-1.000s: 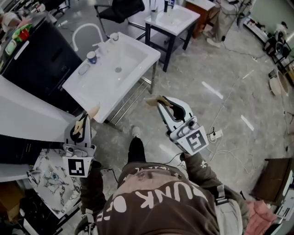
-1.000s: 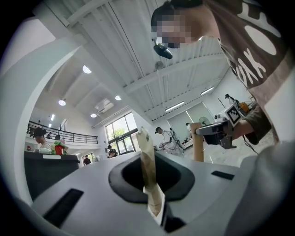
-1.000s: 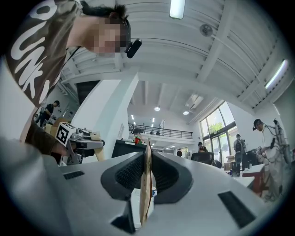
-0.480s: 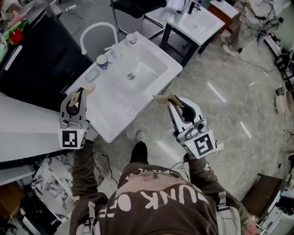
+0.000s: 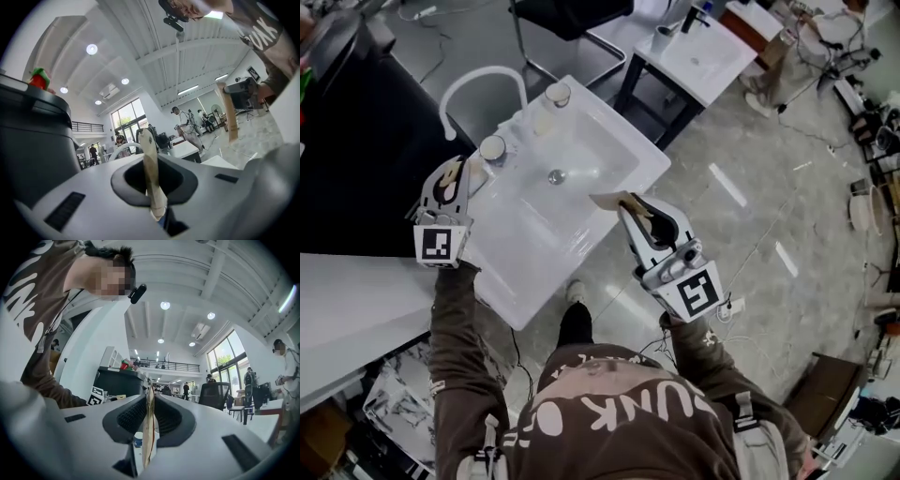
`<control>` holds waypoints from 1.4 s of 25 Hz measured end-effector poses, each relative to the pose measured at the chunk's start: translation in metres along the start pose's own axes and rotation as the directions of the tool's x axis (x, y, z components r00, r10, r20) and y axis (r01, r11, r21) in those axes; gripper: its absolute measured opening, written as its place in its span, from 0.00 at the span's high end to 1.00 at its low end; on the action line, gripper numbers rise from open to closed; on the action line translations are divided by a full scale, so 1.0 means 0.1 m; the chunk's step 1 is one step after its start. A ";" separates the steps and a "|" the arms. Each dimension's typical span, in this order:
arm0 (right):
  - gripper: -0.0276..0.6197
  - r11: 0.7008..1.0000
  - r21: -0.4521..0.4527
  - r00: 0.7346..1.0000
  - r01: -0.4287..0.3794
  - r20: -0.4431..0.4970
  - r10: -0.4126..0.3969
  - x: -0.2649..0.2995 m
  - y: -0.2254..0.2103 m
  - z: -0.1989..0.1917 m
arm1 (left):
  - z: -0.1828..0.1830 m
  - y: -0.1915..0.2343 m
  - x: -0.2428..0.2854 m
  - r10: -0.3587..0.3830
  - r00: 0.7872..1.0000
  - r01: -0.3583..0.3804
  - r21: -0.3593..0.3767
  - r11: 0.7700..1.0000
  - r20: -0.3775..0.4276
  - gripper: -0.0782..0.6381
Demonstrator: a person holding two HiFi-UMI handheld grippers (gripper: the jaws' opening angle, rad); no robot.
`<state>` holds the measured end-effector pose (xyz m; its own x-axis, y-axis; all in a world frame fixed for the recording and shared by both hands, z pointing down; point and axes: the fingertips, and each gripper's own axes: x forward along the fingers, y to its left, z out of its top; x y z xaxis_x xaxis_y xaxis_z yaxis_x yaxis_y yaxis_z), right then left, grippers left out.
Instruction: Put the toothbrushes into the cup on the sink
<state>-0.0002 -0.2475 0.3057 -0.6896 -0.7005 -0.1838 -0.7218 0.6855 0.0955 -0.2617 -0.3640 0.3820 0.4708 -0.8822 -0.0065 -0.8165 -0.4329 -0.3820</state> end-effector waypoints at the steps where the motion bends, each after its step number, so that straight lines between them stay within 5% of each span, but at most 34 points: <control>1: 0.86 1.000 0.004 1.000 -0.003 -0.004 0.003 0.05 -0.01 -0.04 | -0.06 0.03 0.09 -0.005 1.000 0.005 0.009 1.000 0.003 0.87; 17: 0.86 0.999 0.041 0.999 -0.002 -0.048 0.004 0.36 -0.19 -0.37 | -1.26 0.03 0.93 -0.057 0.991 0.050 -0.059 0.997 -0.117 0.88; 31: 0.86 0.999 0.036 0.996 -0.012 -0.087 0.015 0.44 -0.28 -0.57 | -1.67 -0.03 1.03 -0.070 0.983 0.057 -0.080 0.995 -0.168 0.87; 35: 0.86 0.999 0.032 0.997 -0.021 -0.077 0.024 0.52 -0.30 -0.59 | -1.58 -0.06 1.01 -0.099 0.984 0.087 -0.082 0.993 -0.150 0.72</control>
<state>-0.0182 -0.3160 0.3510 -0.7091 -0.6972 -0.1052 -0.7046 0.7063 0.0682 -0.2621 -0.4793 0.5298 0.4936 -0.8529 0.1702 -0.7969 -0.5219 -0.3043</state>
